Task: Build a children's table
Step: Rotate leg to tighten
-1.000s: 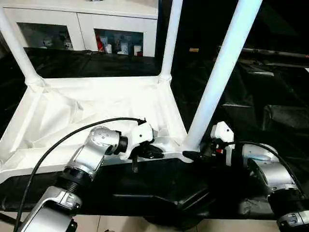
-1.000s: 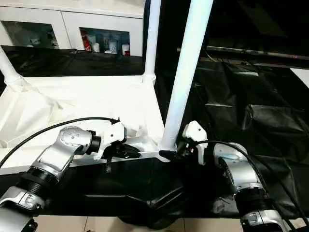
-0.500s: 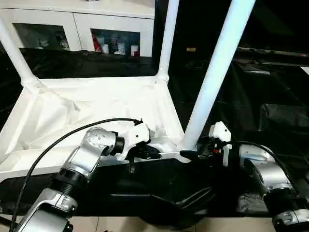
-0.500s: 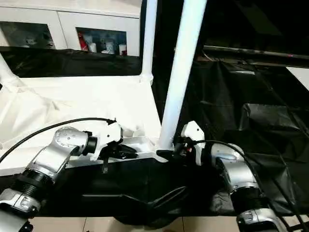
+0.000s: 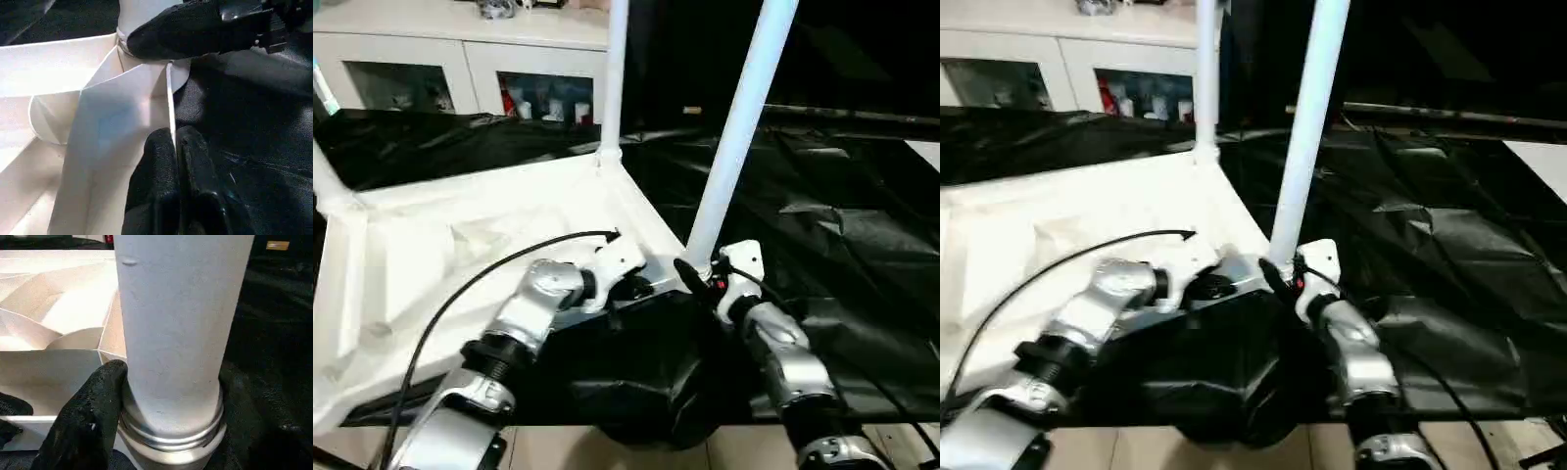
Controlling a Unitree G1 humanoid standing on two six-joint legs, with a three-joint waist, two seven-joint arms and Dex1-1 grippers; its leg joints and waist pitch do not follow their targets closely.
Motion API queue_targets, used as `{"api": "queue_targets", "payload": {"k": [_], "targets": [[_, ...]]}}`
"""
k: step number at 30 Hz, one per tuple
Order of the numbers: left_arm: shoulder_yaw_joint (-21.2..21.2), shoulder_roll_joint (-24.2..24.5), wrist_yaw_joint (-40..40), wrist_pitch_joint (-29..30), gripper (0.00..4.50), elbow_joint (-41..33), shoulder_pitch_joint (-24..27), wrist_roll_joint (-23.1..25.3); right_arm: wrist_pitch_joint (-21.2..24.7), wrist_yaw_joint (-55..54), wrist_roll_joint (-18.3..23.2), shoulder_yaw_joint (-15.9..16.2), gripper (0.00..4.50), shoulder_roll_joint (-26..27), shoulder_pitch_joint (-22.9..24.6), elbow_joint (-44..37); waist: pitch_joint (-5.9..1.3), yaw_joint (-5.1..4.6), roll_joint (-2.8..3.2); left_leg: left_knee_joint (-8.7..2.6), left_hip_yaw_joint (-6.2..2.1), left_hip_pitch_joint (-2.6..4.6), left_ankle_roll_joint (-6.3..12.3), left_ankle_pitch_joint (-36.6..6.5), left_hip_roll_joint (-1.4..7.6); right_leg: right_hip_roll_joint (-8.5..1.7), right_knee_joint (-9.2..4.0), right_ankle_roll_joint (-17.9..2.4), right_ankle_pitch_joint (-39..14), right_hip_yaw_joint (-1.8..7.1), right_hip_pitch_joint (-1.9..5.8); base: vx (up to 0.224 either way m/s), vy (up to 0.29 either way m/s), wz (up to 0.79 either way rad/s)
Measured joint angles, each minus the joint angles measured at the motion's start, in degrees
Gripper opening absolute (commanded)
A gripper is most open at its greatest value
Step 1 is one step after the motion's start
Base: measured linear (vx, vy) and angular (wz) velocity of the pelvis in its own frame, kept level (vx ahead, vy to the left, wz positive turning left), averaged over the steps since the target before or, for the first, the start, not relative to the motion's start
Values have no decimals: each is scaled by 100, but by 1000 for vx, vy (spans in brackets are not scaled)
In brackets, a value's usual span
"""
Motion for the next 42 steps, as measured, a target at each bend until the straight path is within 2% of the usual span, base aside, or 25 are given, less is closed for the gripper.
{"api": "queue_targets", "payload": {"k": [3, 4, 6, 10, 13, 14, 18, 23, 24, 27, 30, 34, 36, 37, 39, 42], "targets": [[-5, -1, -59, -88, 0, 4, -2, 44, -84, 129, -4, 0, 354, -40, 31, -2, 5, -29, -1, 0, -33, -5, 3, -1, -29, -2, -14, 0, 0, 11, 4, 0, 0, 0], [-6, 4, -87, -116, 0, 4, -2, 45, -113, 223, -4, 7, 379, -97, 36, -4, 6, -33, 3, 0, -34, -6, 4, -2, -32, -2, -15, 0, 0, 15, 4, 0, 0, 0], [-20, 13, -151, -171, 0, -4, -6, 38, -119, 681, -1, 88, 386, -368, 47, -53, 11, -24, 13, -8, -34, -8, 5, -2, -33, -2, -9, -3, 2, 18, 3, 0, 0, 0], [-71, 124, -451, -320, 0, -41, 23, -53, -93, 1580, 90, 238, 386, -908, 192, -336, 20, 54, 33, -47, -33, -10, 5, -2, -30, 2, 23, -6, 5, 17, 4, 0, 0, 0], [-71, 371, -986, -500, 0, -178, 129, -234, -46, 2511, 271, 393, 386, -1328, 224, -635, 23, 79, 31, -66, -29, -8, 4, -1, -25, 3, 71, -9, 50, 20, 0, 0, 0, 0], [-76, 468, -1263, -522, 0, -252, 171, -296, -36, 2818, 361, 451, 386, -1383, 224, -773, 24, 90, 28, -61, -29, -3, 4, -1, -16, 4, 114, 15, 35, 20, -4, 55, -50, 9], [-138, 704, -1925, -489, 0, -483, 263, -481, 70, 3487, 650, 515, 386, -1492, 191, -918, 7, 194, 70, -86, -18, -14, 6, 1, 18, 21, 129, -17, 0, -2, -23, 63, -38, 5], [-178, 841, -2126, -488, 0, -579, 328, -540, 93, 3918, 677, 582, 386, -1772, 62, -918, 9, 194, 65, -71, 5, -19, 34, 1, 18, 16, 125, -29, -24, 7, -23, 12, 0, 0], [-178, 859, -2138, -507, 0, -579, 330, -540, 116, 3971, 678, 581, 361, -1782, 27, -918, 12, 194, 60, -68, 5, -18, 35, 1, 19, 16, 127, -29, -23, 8, -23, 0, 0, 0], [-182, 880, -2151, -513, 0, -581, 326, -540, 202, 4098, 686, 585, 350, -1799, 8, -915, 19, 189, 48, -64, 5, -9, 8, -14, 20, 15, 129, -29, -23, 9, -15, 0, 0, 0], [-181, 888, -2157, -501, 0, -583, 317, -541, 278, 4139, 688, 617, 311, -1817, 9, -902, 23, 185, 39, -62, 5, -8, 6, -15, 20, 15, 129, -29, -23, 10, -14, 0, 0, 0], [-182, 893, -2186, -446, 0, -597, 315, -558, 293, 4213, 699, 638, 302, -1821, 9, -870, 27, 183, 33, -63, 7, -9, 9, -13, 20, 15, 130, -29, -23, 10, -14, 0, 0, 0], [-182, 891, -2186, -445, 0, -596, 309, -558, 307, 4228, 699, 640, 268, -1820, 15, -870, 28, 183, 28, -62, 7, -8, 10, -12, 20, 15, 131, -29, -23, 10, -15, 0, 0, 0], [-182, 887, -2178, -446, 0, -587, 300, -555, 312, 4226, 699, 644, 268, -1817, 28, -871, 28, 185, 27, -62, 8, -8, 10, -12, 20, 15, 132, -29, -23, 10, -15, 0, 0, 0], [-185, 827, -2110, -458, 0, -560, 267, -548, 330, 4163, 698, 641, 264, -1775, 79, -872, 27, 188, 20, -60, 9, -7, 9, -13, 20, 14, 134, -29, -23, 10, -14, 0, 0, 0], [-170, 600, -1666, -461, 0, -281, 155, -411, 318, 3390, 666, 448, 229, -1409, 209, -791, 19, 185, -13, -43, 21, 5, 1, -14, 20, 4, 138, -30, -21, 14, 5, 0, 0, 0]]}}
